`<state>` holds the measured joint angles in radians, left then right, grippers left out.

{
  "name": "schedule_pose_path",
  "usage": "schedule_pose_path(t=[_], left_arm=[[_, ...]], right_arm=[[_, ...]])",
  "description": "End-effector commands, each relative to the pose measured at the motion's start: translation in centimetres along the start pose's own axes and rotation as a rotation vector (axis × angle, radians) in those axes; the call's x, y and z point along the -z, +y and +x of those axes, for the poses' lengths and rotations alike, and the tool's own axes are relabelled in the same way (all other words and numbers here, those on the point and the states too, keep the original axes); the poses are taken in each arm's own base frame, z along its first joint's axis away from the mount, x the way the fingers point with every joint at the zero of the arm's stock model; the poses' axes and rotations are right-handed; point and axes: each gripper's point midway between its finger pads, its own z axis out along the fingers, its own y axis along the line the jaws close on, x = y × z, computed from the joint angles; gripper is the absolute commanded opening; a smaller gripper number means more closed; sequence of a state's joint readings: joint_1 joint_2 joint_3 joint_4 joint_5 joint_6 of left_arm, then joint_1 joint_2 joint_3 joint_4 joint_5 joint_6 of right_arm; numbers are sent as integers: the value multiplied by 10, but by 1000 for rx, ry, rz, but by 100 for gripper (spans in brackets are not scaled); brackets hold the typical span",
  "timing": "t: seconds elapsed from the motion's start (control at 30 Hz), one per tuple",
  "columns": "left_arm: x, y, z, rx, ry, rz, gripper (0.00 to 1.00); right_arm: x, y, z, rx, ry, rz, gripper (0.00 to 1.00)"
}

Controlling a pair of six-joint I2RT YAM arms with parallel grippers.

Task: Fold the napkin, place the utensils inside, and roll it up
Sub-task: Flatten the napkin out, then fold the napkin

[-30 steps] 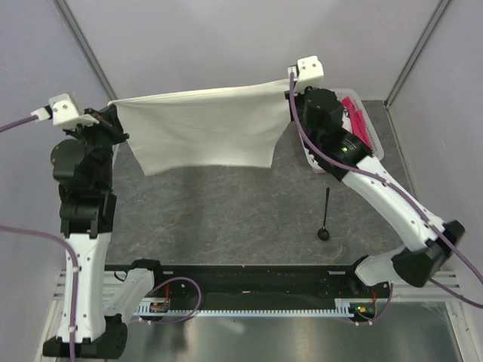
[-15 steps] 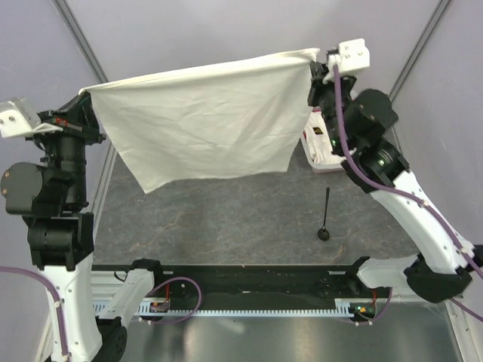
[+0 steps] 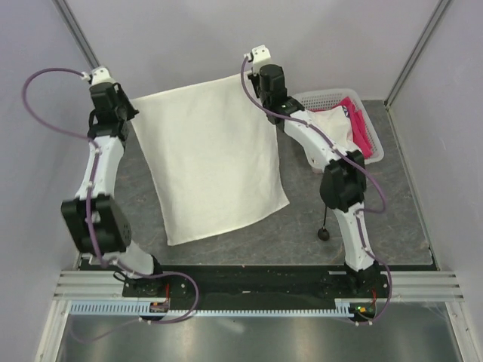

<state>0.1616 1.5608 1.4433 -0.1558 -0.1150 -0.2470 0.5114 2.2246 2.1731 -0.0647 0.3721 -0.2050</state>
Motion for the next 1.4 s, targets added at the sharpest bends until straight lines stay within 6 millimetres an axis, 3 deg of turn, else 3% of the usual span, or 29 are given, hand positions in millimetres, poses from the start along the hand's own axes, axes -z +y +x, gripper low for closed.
schedule_pose_path(t=[0.0, 0.03, 0.07, 0.1, 0.13, 0.17, 0.2, 0.23, 0.27, 0.3, 0.33, 0.37, 0.4, 0.43, 0.47, 0.5, 0.57, 0.6, 0.63, 0.67, 0.7, 0.73, 0.77, 0.8, 0.83, 0.87, 1.03, 1.17, 1.37], left_arm=[[-67, 13, 36, 10, 95, 26, 24], [-75, 8, 27, 5, 86, 43, 52], [-83, 4, 38, 6, 118, 67, 61], [-87, 4, 42, 11, 139, 68, 66], [-91, 2, 43, 21, 144, 72, 80], [-90, 0, 42, 25, 146, 74, 82], [-87, 0, 41, 30, 149, 73, 83], [-82, -1, 35, 40, 142, 73, 85], [-78, -2, 35, 44, 146, 73, 85], [-73, -5, 31, 47, 141, 77, 86], [-68, -7, 36, 47, 156, 76, 86], [-57, -11, 27, 46, 139, 83, 87], [-51, -14, 27, 46, 143, 86, 87], [-45, -19, 38, 48, 170, 97, 87], [-32, -26, 28, 51, 154, 118, 87], [-26, -31, 30, 52, 162, 136, 87], [-9, -41, 44, 51, 212, 174, 87], [7, -47, 36, 43, 196, 205, 87], [16, -53, 48, 24, 233, 244, 87], [26, -51, 54, 21, 265, 245, 87], [40, -54, 47, 22, 255, 261, 87], [49, -55, 57, 13, 287, 286, 87], [59, -56, 62, 10, 306, 302, 87], [71, -57, 58, 4, 296, 321, 87], [79, -57, 72, -16, 326, 347, 87], [84, -56, 76, -31, 332, 356, 87], [99, -35, 99, -67, 333, 298, 87], [102, -39, 113, -29, 350, 327, 87], [107, -45, 106, -13, 329, 351, 86]], right_arm=[[-52, 26, 38, -4, -33, -12, 20], [-59, 33, 44, 0, -42, -21, 53], [-63, 38, 43, -5, -59, -44, 71], [-68, 46, 58, -2, -40, -64, 83], [-68, 51, 59, -6, -37, -87, 94], [-65, 56, 71, -5, -9, -113, 96], [-56, 57, 55, -37, -28, -145, 98], [-50, 57, 49, -54, -39, -159, 98], [-43, 63, 75, -51, 18, -182, 98], [-27, 57, 47, -96, -18, -207, 98], [-18, 58, 44, -113, -13, -223, 98], [-8, 60, 65, -127, 42, -240, 98], [8, 53, 41, -161, 18, -247, 98], [20, 55, 44, -220, 59, -264, 98], [32, 56, 60, -240, 115, -270, 97], [48, 47, 39, -278, 92, -269, 97], [77, 52, 74, -345, 233, -288, 96], [95, 47, 60, -380, 225, -305, 96], [110, 49, 70, -412, 278, -316, 95], [125, 51, 95, -426, 350, -319, 94], [141, 44, 86, -449, 343, -313, 93], [153, 42, 97, -457, 384, -307, 93], [168, 43, 124, -473, 452, -293, 92], [182, 37, 120, -483, 448, -288, 92], [192, 34, 132, -485, 484, -274, 92], [205, 33, 156, -483, 543, -252, 92], [249, 9, 208, -463, 696, -113, 88], [278, -7, 254, -463, 820, -13, 81], [296, -4, 279, -531, 910, 10, 66]])
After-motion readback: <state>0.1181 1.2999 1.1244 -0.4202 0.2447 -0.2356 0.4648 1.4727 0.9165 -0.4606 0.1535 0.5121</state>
